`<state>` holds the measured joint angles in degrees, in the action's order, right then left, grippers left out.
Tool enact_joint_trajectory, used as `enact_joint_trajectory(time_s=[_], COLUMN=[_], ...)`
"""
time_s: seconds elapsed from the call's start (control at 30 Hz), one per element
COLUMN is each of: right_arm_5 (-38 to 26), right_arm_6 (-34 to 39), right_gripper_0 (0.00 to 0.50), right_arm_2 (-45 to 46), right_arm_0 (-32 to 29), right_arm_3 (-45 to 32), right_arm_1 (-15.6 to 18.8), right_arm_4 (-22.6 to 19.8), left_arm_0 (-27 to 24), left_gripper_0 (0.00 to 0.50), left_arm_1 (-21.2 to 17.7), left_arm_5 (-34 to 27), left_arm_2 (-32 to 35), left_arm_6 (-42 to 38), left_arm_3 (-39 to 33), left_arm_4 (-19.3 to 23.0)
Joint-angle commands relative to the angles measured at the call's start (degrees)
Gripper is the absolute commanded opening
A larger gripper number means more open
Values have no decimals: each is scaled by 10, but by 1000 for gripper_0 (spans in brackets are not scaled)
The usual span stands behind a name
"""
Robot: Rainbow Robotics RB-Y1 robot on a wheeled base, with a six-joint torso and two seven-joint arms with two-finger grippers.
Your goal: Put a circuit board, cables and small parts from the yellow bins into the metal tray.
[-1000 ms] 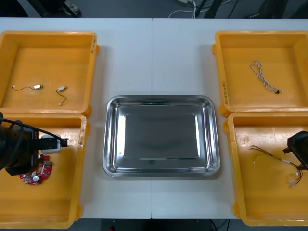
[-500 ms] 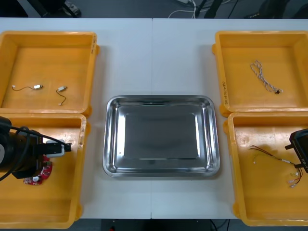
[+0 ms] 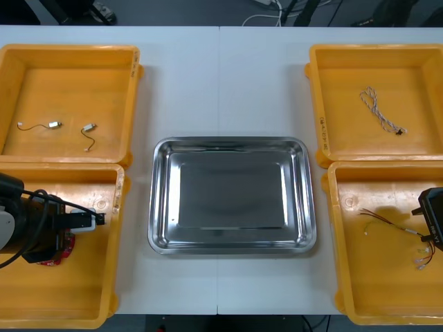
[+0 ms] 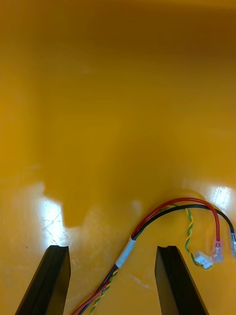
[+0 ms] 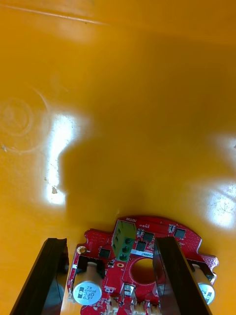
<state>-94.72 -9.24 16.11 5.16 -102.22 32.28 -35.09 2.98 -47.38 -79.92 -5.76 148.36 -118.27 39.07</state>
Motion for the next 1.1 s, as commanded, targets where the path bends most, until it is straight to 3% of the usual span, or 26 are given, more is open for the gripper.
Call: enact_joint_trajectory(time_s=[0.03, 0.63, 0.67, 0.7, 0.73, 0.77, 1.1], right_arm_5=[8, 31, 34, 38, 41, 42, 58], right_arm_6=[9, 17, 17, 16, 15, 15, 12], right_gripper_0=[500, 500, 500, 500, 500, 500, 500], right_arm_2=[4, 9, 9, 9, 9, 9, 9], right_arm_0=[12, -1, -2, -4, -7, -8, -25], right_arm_3=[2, 3, 3, 3, 3, 3, 3], right_arm_1=[-6, -37, -36, -37, -37, -37, -36], right_arm_4=[9, 16, 16, 16, 16, 16, 12], left_arm_0=[15, 12, 11, 11, 10, 8, 2], left_gripper_0=[500, 493, 477, 422, 196, 0, 0], left_arm_1=[-25, -25, -25, -25, -25, -25, -25], left_arm_5=[8, 9, 10, 9, 10, 10, 25], left_arm_2=[-7, -24, -25, -27, -29, -33, -43], left_arm_6=[5, -2, -2, -2, -3, -4, -3], left_arm_3=[-1, 0, 0, 0, 1, 2, 22], left_arm_4=[-3, -3, -2, -2, -2, -3, 0])
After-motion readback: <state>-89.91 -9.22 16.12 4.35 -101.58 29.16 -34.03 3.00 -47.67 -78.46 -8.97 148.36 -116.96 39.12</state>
